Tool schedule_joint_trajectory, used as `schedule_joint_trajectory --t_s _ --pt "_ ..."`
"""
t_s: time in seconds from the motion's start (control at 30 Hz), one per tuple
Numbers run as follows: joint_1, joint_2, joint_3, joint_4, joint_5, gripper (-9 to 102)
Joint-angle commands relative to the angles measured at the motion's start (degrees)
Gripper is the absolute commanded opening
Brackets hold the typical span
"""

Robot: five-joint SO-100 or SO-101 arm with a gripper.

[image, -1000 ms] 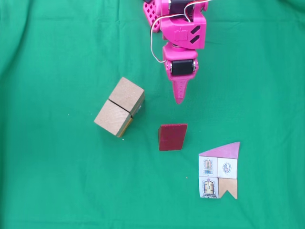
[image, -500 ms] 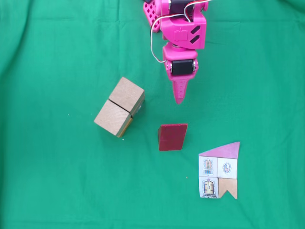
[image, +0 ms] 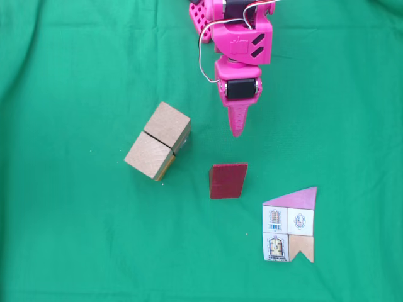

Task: Grasp some building blocks and build the house on the picture.

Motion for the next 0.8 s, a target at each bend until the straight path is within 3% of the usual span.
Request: schedule_joint_trajectory --t_s 0.0,0.77 --pt "-0.35 0.97 0.79 -0.70 0.00 0" --pt "0.09 0.44 -1.85 -0.62 -0.62 1"
